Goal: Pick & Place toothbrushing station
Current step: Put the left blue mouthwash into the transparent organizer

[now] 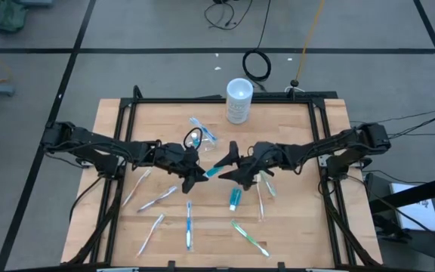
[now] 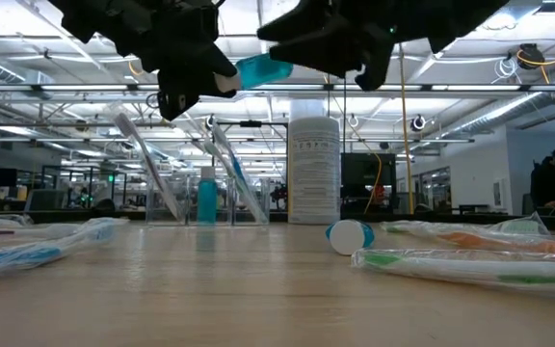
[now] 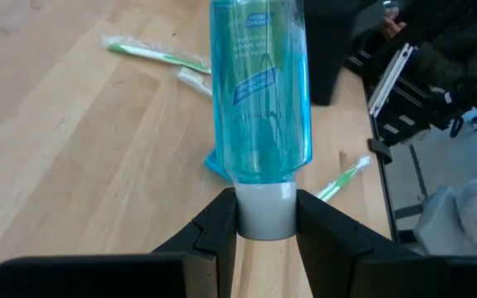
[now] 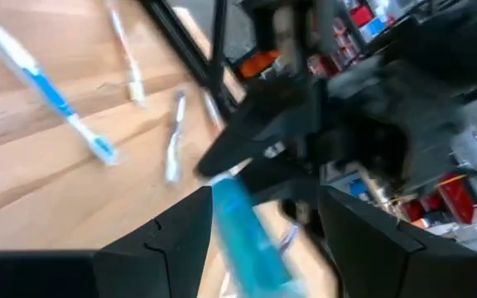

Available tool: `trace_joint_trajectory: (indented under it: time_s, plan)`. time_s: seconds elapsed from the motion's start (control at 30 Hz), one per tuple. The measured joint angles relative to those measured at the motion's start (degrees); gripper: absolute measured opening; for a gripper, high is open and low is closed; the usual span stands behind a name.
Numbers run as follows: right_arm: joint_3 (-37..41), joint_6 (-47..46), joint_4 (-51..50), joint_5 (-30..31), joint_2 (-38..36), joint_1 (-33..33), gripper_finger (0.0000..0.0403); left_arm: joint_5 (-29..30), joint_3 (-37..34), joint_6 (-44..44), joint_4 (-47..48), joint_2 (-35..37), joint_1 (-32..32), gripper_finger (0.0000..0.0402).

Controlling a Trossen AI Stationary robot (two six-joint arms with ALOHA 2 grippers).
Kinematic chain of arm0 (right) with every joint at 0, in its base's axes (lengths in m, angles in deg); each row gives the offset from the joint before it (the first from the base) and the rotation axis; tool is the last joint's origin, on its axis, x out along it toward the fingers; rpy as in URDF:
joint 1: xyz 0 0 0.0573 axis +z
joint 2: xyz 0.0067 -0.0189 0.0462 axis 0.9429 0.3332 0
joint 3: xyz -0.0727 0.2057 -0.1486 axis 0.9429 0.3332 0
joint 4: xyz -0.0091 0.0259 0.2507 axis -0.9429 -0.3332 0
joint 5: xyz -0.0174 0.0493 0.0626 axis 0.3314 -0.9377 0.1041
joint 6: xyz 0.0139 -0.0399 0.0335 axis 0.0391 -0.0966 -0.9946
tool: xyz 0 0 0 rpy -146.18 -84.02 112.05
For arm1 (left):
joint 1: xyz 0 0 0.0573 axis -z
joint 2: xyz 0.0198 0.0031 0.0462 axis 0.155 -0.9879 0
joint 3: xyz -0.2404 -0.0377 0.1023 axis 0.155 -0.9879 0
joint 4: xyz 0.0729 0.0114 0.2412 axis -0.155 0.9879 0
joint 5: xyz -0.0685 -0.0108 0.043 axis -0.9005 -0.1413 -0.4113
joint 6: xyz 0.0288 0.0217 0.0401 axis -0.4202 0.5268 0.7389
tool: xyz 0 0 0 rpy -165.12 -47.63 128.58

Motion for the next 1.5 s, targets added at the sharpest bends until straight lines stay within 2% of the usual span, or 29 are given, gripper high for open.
trace_joint_trajectory:
  time_s: [0.47, 0.67, 1.07, 1.5]
  plan:
    - [0.1, -0.1, -1.0, -0.3, 0.0, -1.3, 0.0179, -0.1, 0.0, 1.2, -2.3, 0.0, 0.0, 0.0107]
    - [0.1, 0.4, -1.0, -3.3, 0.0, -1.3, 0.0152, -0.6, 0.0, 1.4, -2.2, 0.0, 0.0, 0.0107]
    - [0.1, 1.8, -0.9, -3.2, 0.0, -1.3, 0.0091, -1.9, 0.0, 1.9, -2.8, 0.0, 0.0, 0.0132]
    - [0.1, 2.7, -0.9, -3.2, 0.0, -1.3, 0.0085, -1.4, 0.0, 10.2, -4.3, 0.0, 0.0, 0.0133]
